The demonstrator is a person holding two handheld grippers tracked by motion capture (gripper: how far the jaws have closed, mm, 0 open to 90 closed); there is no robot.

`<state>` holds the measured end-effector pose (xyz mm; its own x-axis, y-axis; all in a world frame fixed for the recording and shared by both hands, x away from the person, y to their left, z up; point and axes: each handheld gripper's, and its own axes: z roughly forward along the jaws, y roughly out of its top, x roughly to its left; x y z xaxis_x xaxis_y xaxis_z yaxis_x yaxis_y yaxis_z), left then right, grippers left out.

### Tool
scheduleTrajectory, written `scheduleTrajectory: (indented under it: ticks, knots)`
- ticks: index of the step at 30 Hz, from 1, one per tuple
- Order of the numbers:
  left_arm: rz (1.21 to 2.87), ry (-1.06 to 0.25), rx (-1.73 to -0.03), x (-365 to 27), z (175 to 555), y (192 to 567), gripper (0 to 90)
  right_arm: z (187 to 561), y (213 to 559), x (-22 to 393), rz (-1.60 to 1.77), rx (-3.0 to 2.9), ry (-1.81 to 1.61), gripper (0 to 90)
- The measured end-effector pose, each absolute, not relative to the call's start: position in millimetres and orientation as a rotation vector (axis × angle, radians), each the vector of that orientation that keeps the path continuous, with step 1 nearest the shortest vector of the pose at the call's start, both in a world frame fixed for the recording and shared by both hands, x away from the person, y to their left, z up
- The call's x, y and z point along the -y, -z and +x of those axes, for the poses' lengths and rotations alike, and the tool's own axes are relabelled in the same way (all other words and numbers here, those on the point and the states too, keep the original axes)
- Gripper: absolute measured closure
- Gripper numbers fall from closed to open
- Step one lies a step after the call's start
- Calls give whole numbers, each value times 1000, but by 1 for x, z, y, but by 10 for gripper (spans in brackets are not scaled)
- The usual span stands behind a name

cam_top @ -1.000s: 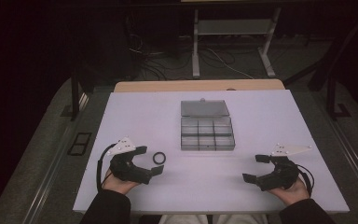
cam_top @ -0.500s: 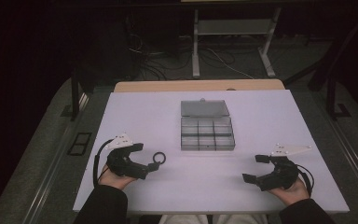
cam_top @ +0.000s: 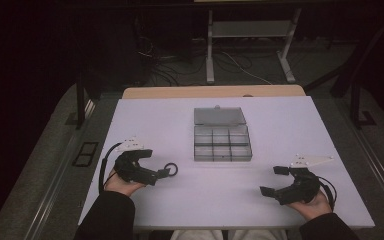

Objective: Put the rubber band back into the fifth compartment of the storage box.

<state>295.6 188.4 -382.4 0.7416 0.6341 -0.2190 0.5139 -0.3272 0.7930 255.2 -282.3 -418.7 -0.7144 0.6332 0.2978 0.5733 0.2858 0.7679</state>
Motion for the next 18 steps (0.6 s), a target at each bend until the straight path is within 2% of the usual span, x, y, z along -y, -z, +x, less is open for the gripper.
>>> scheduleTrajectory:
  ticks: [18]
  knots:
    - [2049, -130, -905, -189, 312, 392, 0, 255, 420, 282, 1167, -2476, -1424, 4]
